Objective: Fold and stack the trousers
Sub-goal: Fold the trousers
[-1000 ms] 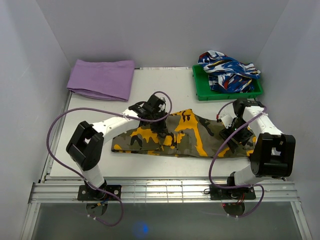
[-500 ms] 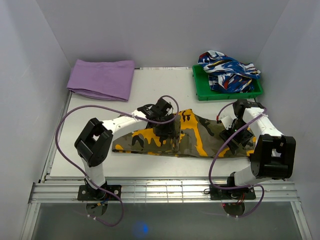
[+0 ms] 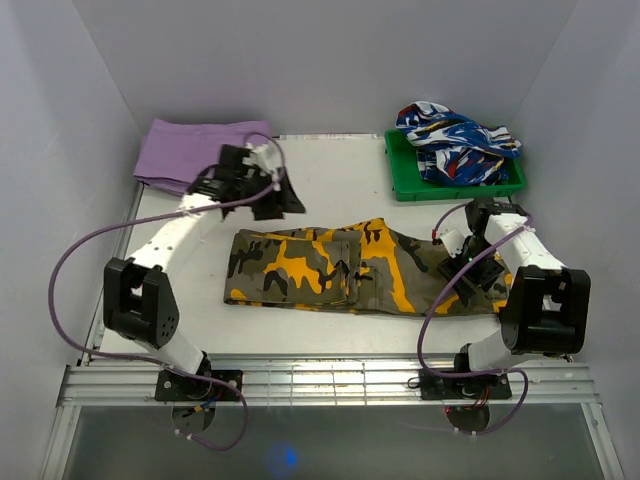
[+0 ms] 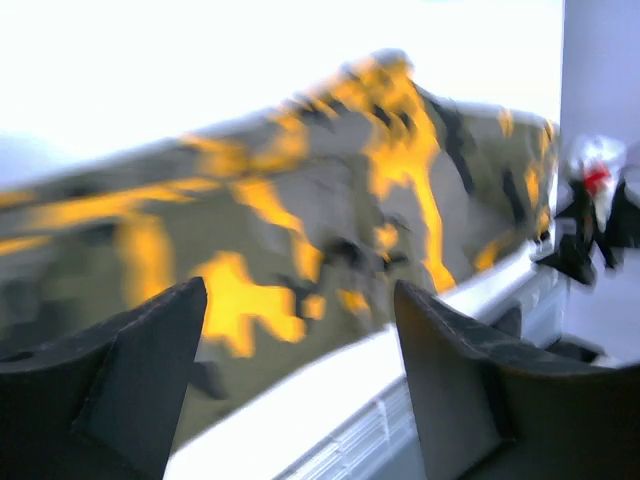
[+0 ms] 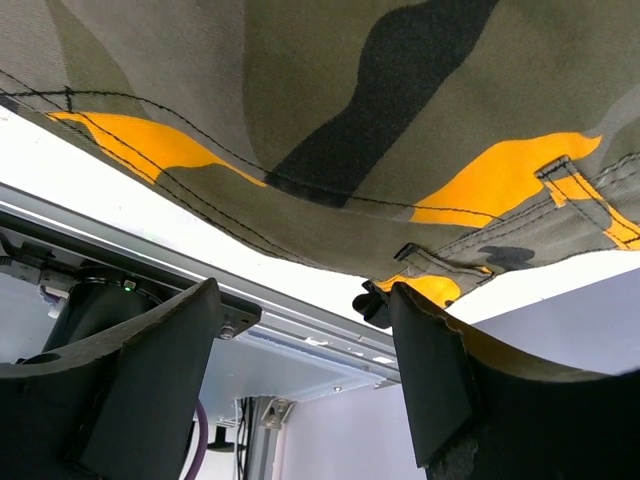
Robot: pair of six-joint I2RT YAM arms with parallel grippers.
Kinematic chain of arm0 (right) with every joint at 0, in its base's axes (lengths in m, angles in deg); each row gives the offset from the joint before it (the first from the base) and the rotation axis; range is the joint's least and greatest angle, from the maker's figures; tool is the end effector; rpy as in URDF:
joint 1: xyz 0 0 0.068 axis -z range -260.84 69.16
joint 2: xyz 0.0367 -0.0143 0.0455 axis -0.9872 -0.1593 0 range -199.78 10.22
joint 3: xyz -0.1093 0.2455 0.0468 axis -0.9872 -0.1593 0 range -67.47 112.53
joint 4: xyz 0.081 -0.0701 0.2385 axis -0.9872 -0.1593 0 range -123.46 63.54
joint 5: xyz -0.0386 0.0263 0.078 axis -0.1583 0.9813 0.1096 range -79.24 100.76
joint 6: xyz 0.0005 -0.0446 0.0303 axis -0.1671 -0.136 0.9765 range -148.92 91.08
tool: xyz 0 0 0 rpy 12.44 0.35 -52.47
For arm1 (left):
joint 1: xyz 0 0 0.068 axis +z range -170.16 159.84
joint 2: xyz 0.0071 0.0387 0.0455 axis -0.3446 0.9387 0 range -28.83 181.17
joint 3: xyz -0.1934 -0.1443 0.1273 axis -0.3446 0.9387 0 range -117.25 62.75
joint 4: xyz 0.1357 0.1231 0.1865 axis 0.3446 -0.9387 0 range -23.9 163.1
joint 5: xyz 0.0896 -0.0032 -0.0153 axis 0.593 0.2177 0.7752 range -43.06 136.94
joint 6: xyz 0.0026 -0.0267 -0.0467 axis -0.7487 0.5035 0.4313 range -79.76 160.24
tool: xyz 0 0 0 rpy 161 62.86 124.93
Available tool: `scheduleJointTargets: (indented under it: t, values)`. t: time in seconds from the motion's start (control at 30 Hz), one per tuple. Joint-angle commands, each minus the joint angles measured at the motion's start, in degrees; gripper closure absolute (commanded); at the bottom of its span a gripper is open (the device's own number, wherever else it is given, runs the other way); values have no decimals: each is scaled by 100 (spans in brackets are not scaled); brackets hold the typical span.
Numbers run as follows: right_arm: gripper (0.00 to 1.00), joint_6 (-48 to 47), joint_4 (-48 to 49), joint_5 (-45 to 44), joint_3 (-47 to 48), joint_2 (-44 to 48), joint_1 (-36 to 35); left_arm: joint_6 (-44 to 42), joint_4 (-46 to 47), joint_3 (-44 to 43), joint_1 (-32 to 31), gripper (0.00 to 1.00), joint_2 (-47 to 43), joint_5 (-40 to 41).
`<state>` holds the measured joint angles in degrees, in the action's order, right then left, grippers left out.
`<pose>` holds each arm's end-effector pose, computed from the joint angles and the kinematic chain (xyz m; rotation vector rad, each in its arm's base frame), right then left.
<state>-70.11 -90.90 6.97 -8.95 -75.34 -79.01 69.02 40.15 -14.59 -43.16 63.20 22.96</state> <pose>0.2419 -0.0100 0.2092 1.0429 -2.9112 0.0805 0.3196 -0.1514 0.2946 0.0797 2.5121 -0.9024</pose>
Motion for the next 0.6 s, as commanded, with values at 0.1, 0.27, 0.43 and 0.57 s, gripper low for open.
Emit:
scheduleJointTargets:
  t: [0.1, 0.27, 0.43, 0.57]
  values:
    - [22, -144, -24, 598, 422, -13, 46, -3338, -1596, 325, 3351, 2, -423, -2775]
    - [19, -249, -173, 845, 800, -22, 98, -5712, -3311, 167, 5048, 9, 718, -3752]
    - [17, -276, -332, 977, 968, -22, 143, -6746, -3677, 578, 5315, 18, 1678, -3974]
    - [19, -179, -349, 854, 845, -49, 230, -6157, -2640, 1212, 5306, 17, 1652, -3772]
